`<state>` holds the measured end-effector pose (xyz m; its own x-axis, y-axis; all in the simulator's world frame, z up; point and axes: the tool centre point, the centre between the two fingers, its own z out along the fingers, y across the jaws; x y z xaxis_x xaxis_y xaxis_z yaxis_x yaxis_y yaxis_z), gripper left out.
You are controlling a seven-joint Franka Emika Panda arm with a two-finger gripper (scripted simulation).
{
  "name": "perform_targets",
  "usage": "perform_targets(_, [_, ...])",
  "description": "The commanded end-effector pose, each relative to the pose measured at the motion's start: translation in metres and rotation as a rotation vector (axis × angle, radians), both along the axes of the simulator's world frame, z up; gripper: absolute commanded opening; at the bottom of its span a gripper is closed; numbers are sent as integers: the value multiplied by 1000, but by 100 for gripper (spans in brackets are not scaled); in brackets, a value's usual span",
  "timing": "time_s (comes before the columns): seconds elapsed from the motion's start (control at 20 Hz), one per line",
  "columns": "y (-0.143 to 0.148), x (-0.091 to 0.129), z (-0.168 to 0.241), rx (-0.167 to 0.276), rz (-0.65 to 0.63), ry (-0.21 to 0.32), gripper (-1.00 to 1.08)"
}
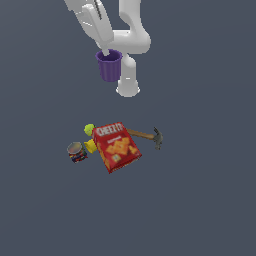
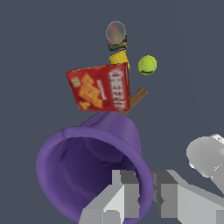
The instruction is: Pick up a designated object from a clutter of objects.
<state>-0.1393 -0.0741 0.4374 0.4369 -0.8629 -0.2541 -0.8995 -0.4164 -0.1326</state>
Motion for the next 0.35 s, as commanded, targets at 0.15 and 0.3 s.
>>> perform_targets(0.15, [-3, 1, 5, 1, 2, -1, -100])
perform_targets(0.3, [-2, 1, 3, 1, 2, -1, -100])
